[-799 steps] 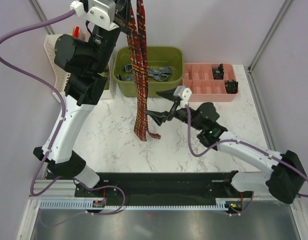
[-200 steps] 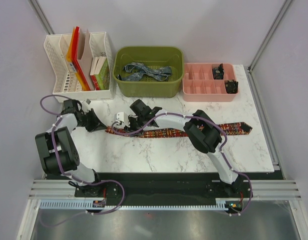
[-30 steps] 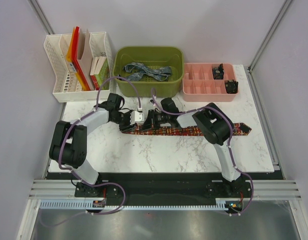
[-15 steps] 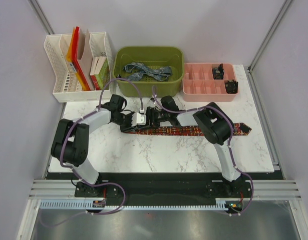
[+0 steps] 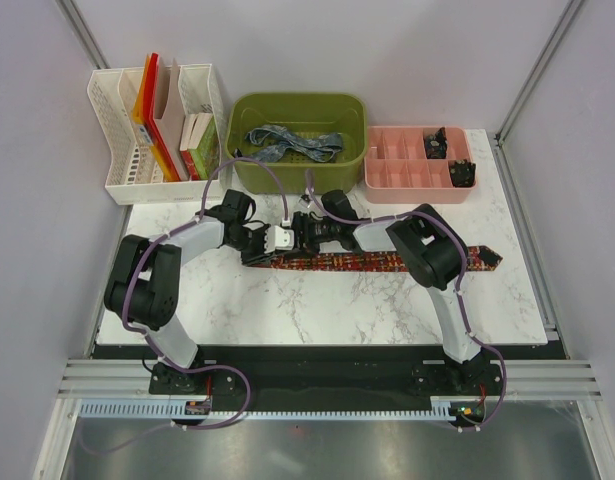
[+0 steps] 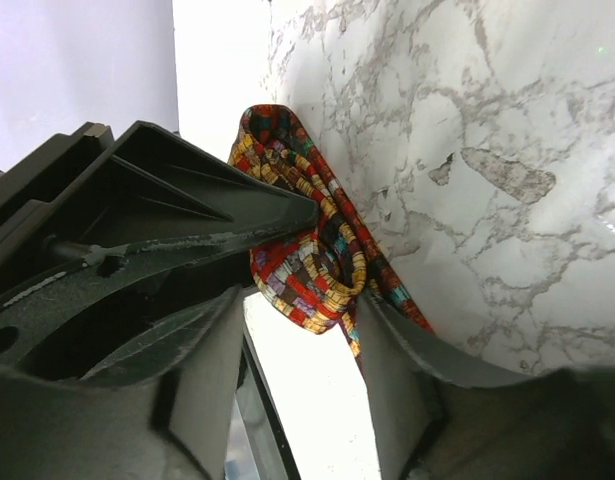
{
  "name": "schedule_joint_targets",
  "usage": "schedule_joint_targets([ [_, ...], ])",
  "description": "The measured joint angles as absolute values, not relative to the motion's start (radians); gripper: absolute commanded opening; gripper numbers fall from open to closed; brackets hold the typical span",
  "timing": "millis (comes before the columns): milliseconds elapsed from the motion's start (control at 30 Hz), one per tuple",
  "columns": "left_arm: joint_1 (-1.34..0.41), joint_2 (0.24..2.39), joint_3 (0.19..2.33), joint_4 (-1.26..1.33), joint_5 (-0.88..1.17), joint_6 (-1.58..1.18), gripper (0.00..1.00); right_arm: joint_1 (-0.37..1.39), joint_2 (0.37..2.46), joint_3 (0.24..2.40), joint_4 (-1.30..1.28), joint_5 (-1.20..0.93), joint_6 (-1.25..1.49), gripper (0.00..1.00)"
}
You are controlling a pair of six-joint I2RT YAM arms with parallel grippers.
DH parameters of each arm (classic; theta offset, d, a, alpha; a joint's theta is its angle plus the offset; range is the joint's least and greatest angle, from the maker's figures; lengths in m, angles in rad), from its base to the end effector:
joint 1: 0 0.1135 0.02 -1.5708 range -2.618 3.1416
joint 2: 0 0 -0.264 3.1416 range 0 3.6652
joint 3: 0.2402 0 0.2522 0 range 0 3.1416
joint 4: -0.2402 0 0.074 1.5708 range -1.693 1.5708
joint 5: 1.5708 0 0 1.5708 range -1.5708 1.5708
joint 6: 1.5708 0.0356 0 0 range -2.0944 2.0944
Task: Roll the ties
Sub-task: Roll the tie at the center of the board.
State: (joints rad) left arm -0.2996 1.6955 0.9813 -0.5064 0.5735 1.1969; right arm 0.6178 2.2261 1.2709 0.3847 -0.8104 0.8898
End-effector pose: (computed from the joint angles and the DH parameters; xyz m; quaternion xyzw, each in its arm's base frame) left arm 0.2932 -0.1108 0.1627 0.6787 0.6587 -0.1785 0.2714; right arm 0.3553 0.2841 0.1043 -0.0780 0.8246 0.5538 0.0846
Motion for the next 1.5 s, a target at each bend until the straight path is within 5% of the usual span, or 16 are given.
schedule_joint_targets([
  [300,-0.303,1.695,0.981,-0.478,0.550,1.158,0.43,0.618,2.226,1.291,0.316,-0.783,0.849,0.17],
  [500,-0.303,1.694,0.981,-0.472,0.542,1.136,0.56,0.618,2.244,1.323,0.239,-0.755,0.760,0.03],
  [1000,-0.131,1.658,1.027,-0.591,0.607,1.210,0.66,0.618,2.253,1.367,0.159,-0.751,0.654,0.00],
  [1300,-0.133,1.670,1.038,-0.657,0.641,1.257,0.40,0.620,2.253,1.374,0.146,-0.750,0.638,0.00],
  [1500,-0.159,1.670,1.066,-0.669,0.667,1.257,0.37,0.622,2.253,1.377,0.140,-0.750,0.631,0.00],
])
